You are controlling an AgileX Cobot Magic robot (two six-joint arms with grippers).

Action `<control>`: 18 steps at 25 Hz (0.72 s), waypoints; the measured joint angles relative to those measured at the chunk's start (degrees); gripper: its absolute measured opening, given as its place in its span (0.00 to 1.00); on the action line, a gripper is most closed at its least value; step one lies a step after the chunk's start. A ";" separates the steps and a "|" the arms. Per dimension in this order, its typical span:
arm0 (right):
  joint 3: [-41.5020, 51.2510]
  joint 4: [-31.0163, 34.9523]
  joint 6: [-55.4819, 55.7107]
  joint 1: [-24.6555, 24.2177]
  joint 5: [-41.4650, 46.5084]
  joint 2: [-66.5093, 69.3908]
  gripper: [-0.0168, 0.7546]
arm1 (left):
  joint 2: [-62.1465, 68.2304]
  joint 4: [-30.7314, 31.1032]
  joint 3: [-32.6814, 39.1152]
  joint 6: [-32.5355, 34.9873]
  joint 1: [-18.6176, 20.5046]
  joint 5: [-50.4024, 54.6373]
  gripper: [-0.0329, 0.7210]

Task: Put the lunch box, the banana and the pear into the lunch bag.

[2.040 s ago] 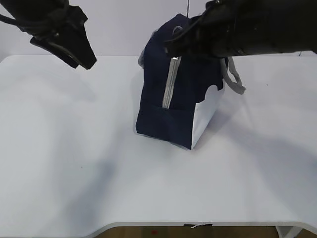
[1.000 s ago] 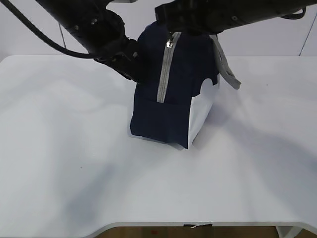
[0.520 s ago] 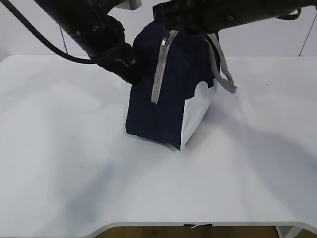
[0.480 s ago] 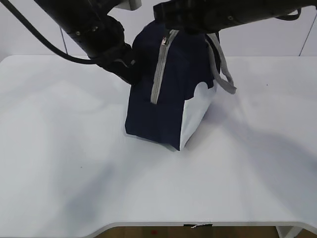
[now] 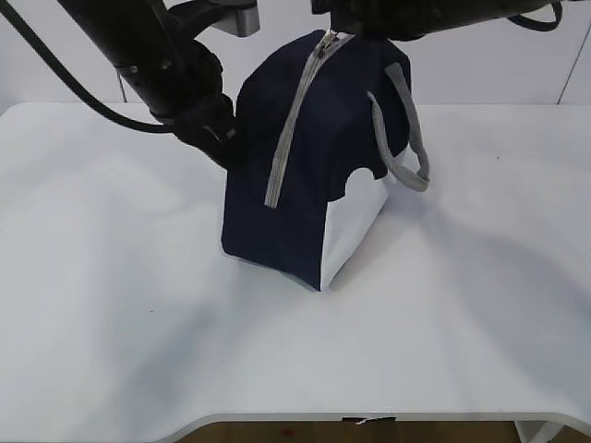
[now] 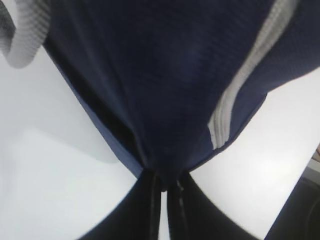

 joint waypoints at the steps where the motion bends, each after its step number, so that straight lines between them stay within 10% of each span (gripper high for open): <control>1: -0.97 0.12 0.00 -0.58 0.00 0.87 0.03 | 0.00 0.26 0.00 0.00 0.00 0.41 0.04; 18: -18.37 0.21 0.09 -9.42 6.40 17.58 0.03 | -2.36 5.30 0.00 0.00 0.19 7.65 0.04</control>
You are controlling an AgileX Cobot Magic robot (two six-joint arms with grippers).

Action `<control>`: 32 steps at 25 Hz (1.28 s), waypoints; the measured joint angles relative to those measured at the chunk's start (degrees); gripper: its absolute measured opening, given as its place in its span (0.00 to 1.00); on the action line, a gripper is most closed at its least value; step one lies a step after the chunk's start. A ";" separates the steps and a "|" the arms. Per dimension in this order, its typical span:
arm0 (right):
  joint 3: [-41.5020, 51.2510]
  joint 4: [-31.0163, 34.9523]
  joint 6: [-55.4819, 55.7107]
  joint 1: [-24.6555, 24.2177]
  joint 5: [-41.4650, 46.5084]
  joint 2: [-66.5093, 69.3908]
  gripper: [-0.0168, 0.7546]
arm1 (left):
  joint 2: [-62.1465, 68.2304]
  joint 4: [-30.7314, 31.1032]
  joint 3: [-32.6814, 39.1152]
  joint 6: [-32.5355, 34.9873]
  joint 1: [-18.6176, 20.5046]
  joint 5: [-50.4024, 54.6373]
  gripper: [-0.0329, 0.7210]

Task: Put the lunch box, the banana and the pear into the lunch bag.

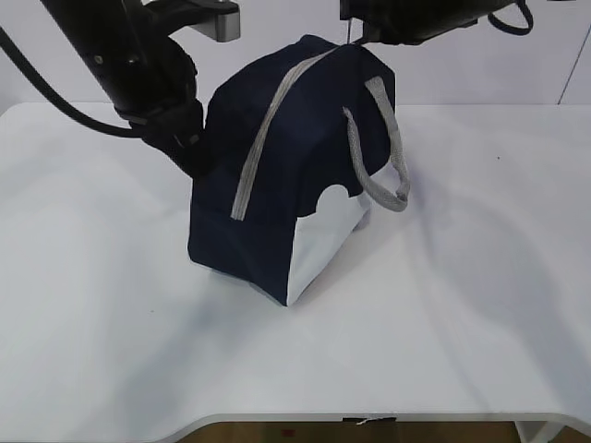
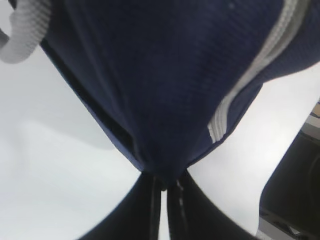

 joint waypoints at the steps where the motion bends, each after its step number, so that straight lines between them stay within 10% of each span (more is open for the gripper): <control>1: -0.65 0.00 0.00 -0.26 0.28 1.15 0.03 | 0.00 0.00 0.00 0.00 0.00 0.24 0.04; 16: -8.22 5.18 -0.21 -1.87 11.50 6.03 0.03 | 0.00 0.67 0.00 -2.52 1.06 0.63 0.07; 24: -10.18 6.70 -1.06 -1.87 15.70 6.03 0.03 | -0.13 0.67 -3.66 -5.53 1.11 1.91 0.63; 32: -10.18 7.23 -1.14 -1.92 16.47 6.03 0.03 | -0.26 0.55 -13.71 -5.88 1.19 0.18 0.69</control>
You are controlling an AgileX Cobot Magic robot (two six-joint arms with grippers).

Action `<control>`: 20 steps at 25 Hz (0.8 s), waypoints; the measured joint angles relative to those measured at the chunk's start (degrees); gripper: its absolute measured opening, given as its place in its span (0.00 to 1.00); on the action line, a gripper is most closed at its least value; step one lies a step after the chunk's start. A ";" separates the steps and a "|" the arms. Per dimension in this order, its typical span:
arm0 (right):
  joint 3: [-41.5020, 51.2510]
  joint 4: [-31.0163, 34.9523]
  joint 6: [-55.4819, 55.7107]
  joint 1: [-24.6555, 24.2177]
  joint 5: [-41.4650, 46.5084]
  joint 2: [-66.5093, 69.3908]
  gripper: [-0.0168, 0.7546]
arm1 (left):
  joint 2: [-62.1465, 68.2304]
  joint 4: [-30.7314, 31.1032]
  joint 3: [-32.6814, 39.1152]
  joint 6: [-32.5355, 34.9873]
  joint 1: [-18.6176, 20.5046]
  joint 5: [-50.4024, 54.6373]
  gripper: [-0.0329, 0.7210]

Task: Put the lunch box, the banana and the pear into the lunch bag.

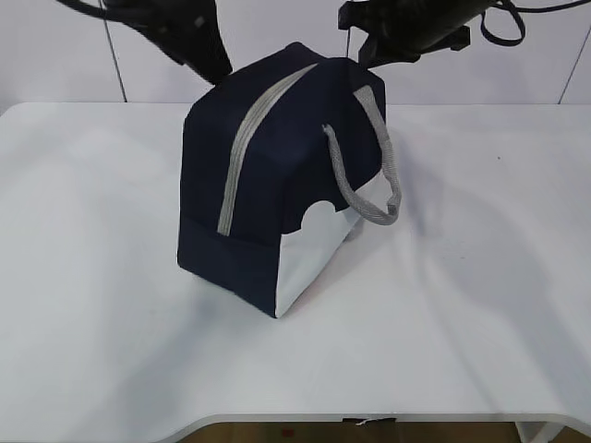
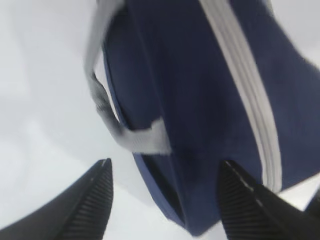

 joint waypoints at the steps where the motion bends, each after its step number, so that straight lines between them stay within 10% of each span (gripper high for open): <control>1: 0.00 0.24 0.00 0.00 0.12 0.00 0.03 | 0.00 -0.14 -0.89 0.00 0.00 -0.65 0.69; 20: 0.00 1.36 0.00 -0.09 0.34 0.00 0.03 | 11.75 -7.23 -8.25 -0.05 0.00 -12.79 0.62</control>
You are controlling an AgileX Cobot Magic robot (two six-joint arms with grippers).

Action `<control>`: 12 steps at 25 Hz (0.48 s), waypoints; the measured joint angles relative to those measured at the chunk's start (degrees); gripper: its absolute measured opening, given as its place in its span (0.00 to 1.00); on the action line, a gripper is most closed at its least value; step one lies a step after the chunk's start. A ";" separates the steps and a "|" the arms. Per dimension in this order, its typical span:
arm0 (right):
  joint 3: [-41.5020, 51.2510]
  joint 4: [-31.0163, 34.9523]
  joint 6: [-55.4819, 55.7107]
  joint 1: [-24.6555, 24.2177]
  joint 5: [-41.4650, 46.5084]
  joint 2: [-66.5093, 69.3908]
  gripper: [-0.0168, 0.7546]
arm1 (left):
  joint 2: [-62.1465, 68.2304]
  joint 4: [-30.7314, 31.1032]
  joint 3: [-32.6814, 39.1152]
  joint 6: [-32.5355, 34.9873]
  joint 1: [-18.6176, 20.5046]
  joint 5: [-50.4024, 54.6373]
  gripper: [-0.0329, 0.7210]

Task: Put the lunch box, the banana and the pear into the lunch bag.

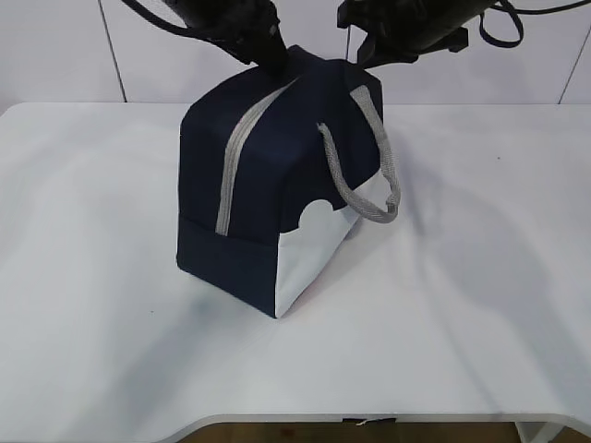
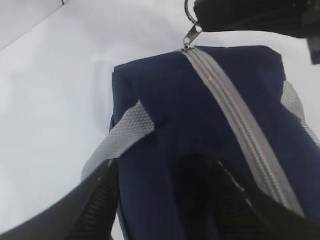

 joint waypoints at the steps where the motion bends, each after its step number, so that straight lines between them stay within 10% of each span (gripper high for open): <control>1: 0.00 0.00 0.00 0.00 0.00 0.00 0.03 | 0.43 -0.27 0.00 -0.09 0.00 -0.46 0.62; 12: 0.00 0.00 0.00 0.00 0.00 0.00 0.03 | 3.00 -3.68 0.00 -0.09 0.07 0.96 0.32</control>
